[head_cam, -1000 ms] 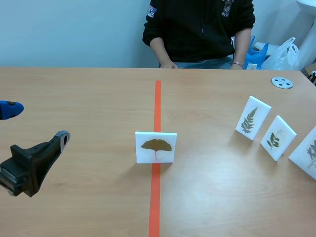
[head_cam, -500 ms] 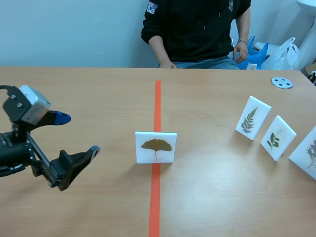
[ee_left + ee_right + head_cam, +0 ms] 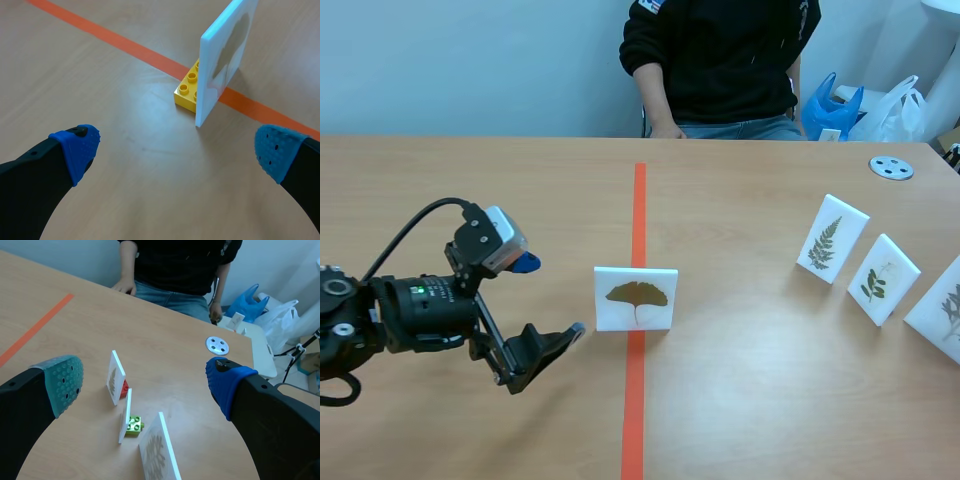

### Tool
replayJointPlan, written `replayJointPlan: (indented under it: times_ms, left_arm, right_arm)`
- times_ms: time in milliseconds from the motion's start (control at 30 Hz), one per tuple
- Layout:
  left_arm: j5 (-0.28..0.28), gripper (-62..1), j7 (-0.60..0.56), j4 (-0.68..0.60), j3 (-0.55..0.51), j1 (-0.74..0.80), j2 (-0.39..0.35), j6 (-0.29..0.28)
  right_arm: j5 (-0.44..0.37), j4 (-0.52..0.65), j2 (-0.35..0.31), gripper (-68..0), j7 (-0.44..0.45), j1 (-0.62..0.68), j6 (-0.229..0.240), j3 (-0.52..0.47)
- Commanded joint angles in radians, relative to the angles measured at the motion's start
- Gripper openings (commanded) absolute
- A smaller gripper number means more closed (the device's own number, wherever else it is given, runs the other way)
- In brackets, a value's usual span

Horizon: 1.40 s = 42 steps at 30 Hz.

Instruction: Sort the leaf by its shape. The table is split by an orange tape line. A compound leaf with several leaflets goes to the left side, a simple leaf with one blade goes to the right side. Return to the home posture when a red brick is placed on the table.

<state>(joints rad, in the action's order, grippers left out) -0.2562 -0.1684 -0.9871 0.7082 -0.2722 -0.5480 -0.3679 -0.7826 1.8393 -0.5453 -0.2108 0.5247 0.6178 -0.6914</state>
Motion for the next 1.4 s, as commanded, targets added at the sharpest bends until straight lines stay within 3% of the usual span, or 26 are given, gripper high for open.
replayJointPlan:
  times_ms: [0, 400, 500, 767, 800, 900, 967, 1233, 1367]
  left_arm:
    - [0.01, 1.4, -0.023, 0.0, 0.019, -0.038, 0.025, 0.002]
    - [0.044, 1.4, -0.03, 0.172, 0.214, -0.22, 0.166, 0.003]
    - [0.045, 1.4, -0.044, 0.216, 0.237, -0.244, 0.192, 0.002]
    - [0.111, 1.4, -0.068, 0.277, 0.269, -0.266, 0.217, 0.002]
    - [0.111, -0.3, -0.068, 0.278, 0.269, -0.266, 0.217, 0.002]
    - [0.111, -21.7, -0.069, 0.281, 0.269, -0.266, 0.217, 0.007]
    - [0.101, -31.1, -0.072, 0.281, 0.269, -0.266, 0.217, 0.014]
    - [0.095, -35.7, -0.072, 0.281, 0.269, -0.266, 0.217, 0.014]
    - [0.092, -48.1, -0.075, 0.281, 0.269, -0.266, 0.217, 0.014]
  right_arm:
    - [-0.007, 0.004, -0.017, -17.2, 0.018, -0.01, -0.003, -0.005]
    - [-0.007, 0.004, -0.016, -17.2, 0.018, -0.01, -0.003, -0.005]
    - [-0.007, 0.004, -0.016, -17.2, 0.018, -0.01, -0.003, -0.005]
    - [-0.006, 0.004, -0.016, -17.2, 0.018, -0.01, -0.003, -0.005]
    - [-0.006, 0.004, -0.016, -17.2, 0.018, -0.01, -0.003, -0.005]
    - [0.002, 0.004, -0.016, -17.2, 0.018, -0.01, -0.003, -0.005]
    - [0.014, 0.004, -0.016, -17.2, 0.018, -0.01, -0.003, -0.005]
    - [0.016, 0.004, -0.016, -17.2, 0.019, -0.01, -0.003, -0.005]
    - [0.019, 0.004, -0.016, -17.2, 0.019, -0.01, -0.003, -0.005]
